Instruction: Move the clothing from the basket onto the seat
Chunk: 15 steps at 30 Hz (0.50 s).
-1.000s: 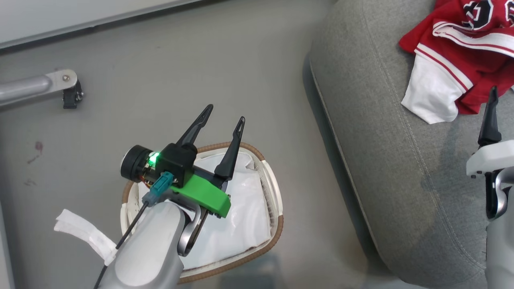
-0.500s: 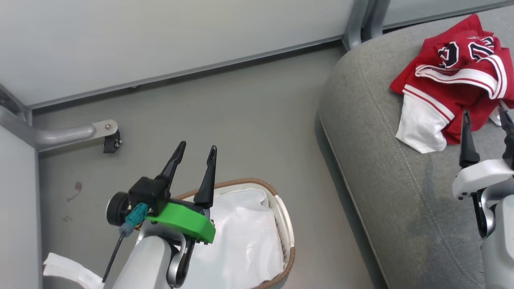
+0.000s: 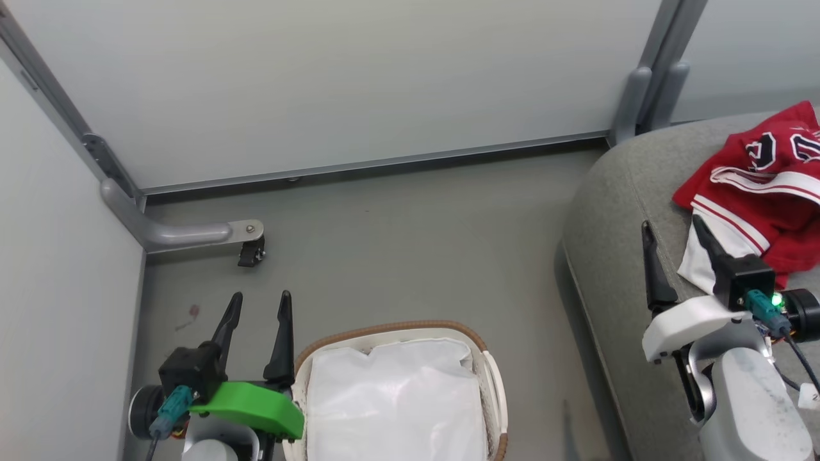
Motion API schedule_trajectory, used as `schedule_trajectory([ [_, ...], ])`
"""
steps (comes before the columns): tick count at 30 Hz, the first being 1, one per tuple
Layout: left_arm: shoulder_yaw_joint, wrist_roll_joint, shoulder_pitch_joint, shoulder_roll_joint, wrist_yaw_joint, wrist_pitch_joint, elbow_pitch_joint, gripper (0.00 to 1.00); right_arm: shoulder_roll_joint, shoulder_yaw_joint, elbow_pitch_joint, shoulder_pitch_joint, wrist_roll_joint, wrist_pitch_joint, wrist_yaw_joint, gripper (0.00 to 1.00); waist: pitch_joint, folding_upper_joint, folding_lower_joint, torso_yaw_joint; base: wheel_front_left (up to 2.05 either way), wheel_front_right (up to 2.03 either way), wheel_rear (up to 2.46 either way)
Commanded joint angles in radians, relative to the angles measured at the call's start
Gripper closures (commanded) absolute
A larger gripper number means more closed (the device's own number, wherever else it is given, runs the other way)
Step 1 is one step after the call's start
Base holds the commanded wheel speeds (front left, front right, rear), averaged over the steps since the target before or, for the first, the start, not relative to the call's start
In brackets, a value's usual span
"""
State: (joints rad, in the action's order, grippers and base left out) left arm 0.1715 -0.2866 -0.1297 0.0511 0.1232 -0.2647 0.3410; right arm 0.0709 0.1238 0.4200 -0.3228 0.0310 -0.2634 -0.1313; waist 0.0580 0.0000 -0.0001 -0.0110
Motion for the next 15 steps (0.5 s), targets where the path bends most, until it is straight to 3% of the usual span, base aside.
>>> schedule_trajectory([
  [1, -0.013, 0.013, 0.025, 0.001, -0.004, 0.001, -0.005, 0.00, -0.005, -0.013, -0.013, 0.029, -0.015, -0.002, 0.001, 0.00, -0.037, 0.0000, 0.0001, 0.047, 0.00, 0.00, 0.00],
  [15, -0.049, -0.007, 0.120, 0.000, -0.027, 0.001, -0.039, 0.00, -0.018, -0.105, -0.093, 0.201, -0.147, -0.002, 0.001, 0.00, -0.047, 0.0000, 0.0001, 0.090, 0.00, 0.00, 0.00],
])
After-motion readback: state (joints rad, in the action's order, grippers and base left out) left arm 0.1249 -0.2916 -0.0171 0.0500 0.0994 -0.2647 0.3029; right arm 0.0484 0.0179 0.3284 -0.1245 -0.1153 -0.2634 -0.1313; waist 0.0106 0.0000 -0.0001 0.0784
